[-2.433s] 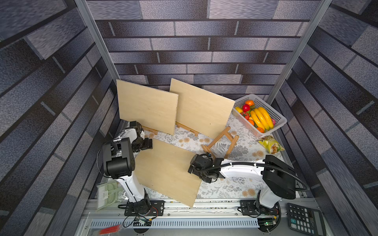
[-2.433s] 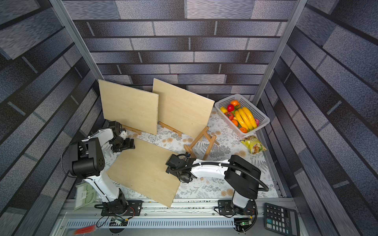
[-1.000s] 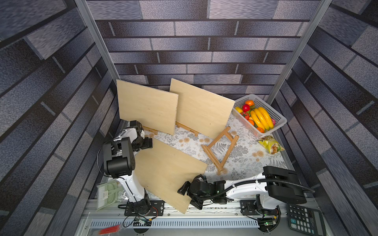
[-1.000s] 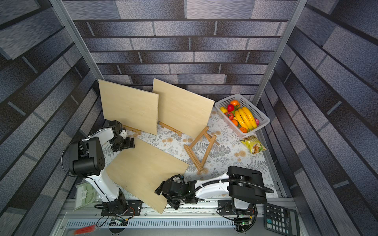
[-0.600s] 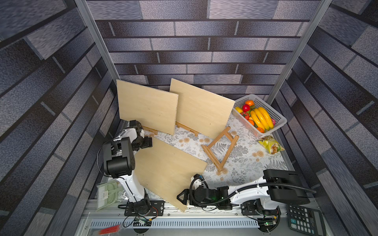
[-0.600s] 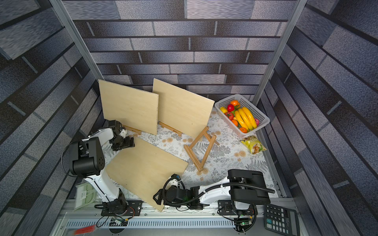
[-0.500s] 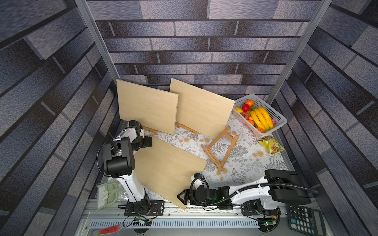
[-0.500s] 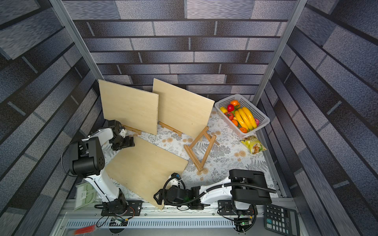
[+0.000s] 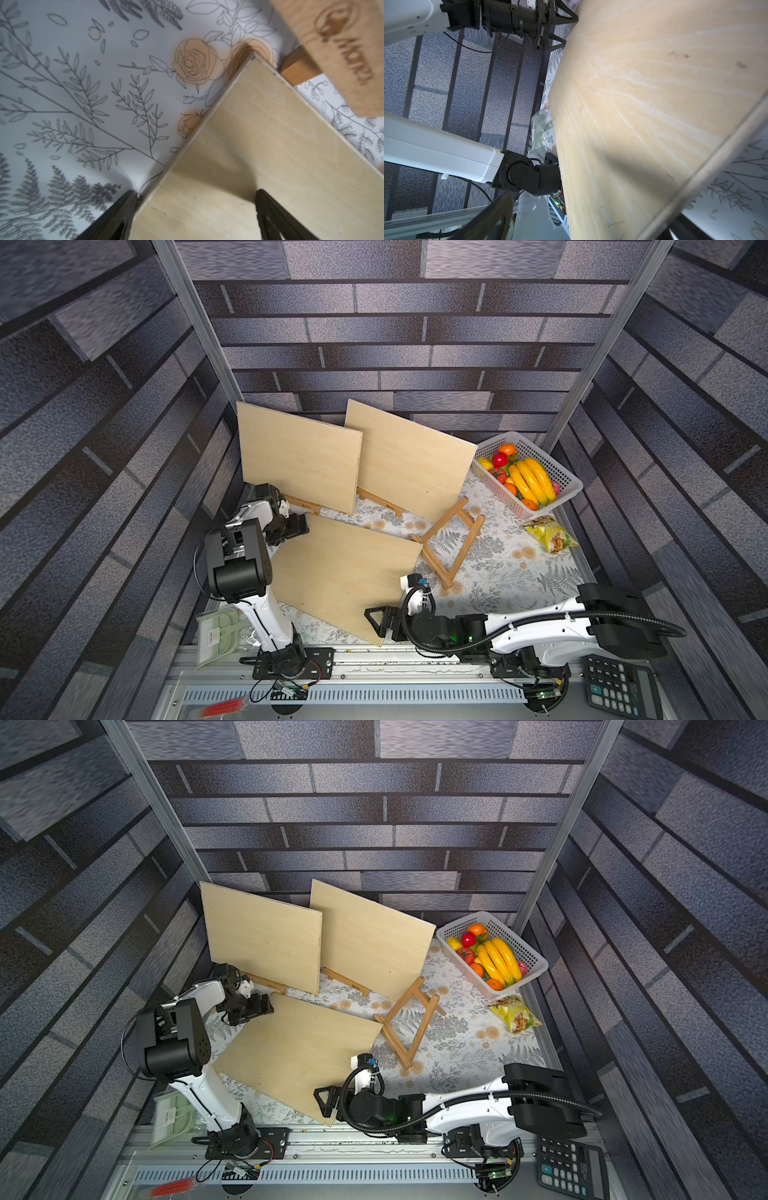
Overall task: Assemble the easel
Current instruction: Pick up the drawing board from the center of the board.
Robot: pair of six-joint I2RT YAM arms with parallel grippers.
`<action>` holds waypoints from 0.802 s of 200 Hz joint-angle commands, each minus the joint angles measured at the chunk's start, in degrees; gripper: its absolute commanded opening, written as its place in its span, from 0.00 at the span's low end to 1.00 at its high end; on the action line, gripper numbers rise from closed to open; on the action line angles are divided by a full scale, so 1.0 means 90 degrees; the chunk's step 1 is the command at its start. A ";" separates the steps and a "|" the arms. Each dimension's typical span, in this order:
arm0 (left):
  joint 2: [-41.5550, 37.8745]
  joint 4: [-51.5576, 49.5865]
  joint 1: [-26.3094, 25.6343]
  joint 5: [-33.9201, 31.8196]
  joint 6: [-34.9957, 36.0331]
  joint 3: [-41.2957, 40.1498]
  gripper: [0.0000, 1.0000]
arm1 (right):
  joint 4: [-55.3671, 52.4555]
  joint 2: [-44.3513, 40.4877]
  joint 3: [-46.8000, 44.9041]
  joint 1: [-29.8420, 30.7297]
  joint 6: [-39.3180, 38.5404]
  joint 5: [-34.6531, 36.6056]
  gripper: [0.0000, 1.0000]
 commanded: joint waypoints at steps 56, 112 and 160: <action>0.0583 -0.1445 -0.0069 0.0254 -0.0036 -0.0629 0.91 | 0.1741 -0.0061 0.0621 -0.0304 -0.0191 0.0801 0.96; 0.0586 -0.1420 -0.0029 0.0346 -0.0073 -0.0627 0.91 | -0.1106 -0.0425 0.1312 -0.0801 0.1070 0.0249 0.73; 0.0563 -0.1401 0.0016 0.0396 -0.0098 -0.0656 0.91 | -0.1414 -0.0250 0.1451 -0.1180 0.1207 -0.0415 0.54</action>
